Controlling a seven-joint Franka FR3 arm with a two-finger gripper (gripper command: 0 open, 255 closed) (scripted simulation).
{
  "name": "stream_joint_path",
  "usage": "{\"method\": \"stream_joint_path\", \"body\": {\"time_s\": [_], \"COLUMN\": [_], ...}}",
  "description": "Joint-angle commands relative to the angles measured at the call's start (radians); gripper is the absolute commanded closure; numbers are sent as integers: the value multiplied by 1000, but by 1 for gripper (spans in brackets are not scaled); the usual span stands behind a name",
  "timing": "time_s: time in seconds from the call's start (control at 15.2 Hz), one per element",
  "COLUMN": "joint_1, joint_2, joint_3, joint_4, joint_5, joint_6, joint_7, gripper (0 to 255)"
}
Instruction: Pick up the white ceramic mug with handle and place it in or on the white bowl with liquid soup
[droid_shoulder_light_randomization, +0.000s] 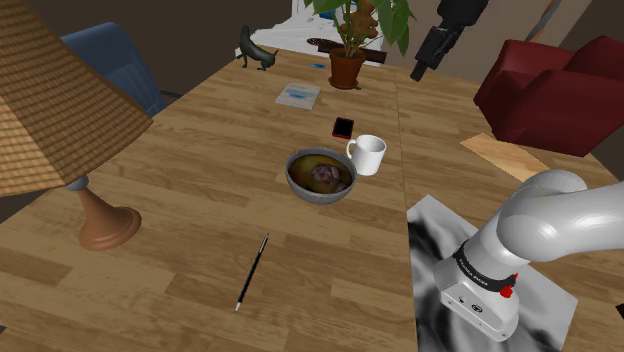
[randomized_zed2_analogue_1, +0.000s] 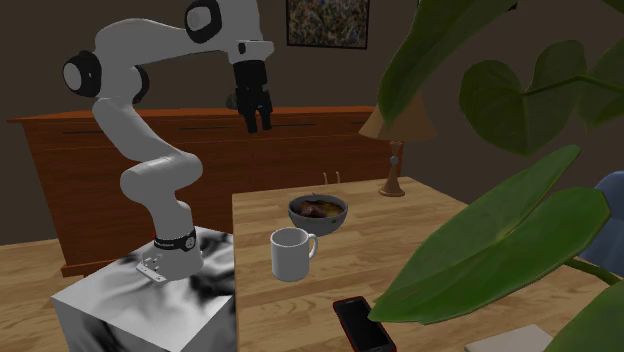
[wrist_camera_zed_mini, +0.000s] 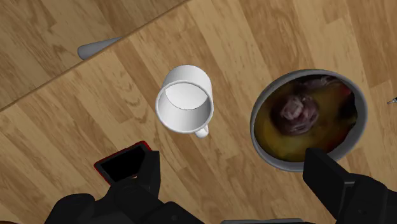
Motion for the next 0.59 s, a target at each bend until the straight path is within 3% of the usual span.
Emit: {"method": "stream_joint_path", "body": {"time_s": [0.0,0.53], "joint_1": [0,-24], "joint_2": [0,112], "joint_3": [0,-54], "joint_4": [0,-159], "joint_5": [0,-12], "joint_6": [0,231], "joint_7": [0,-31], "gripper": [0,0]}}
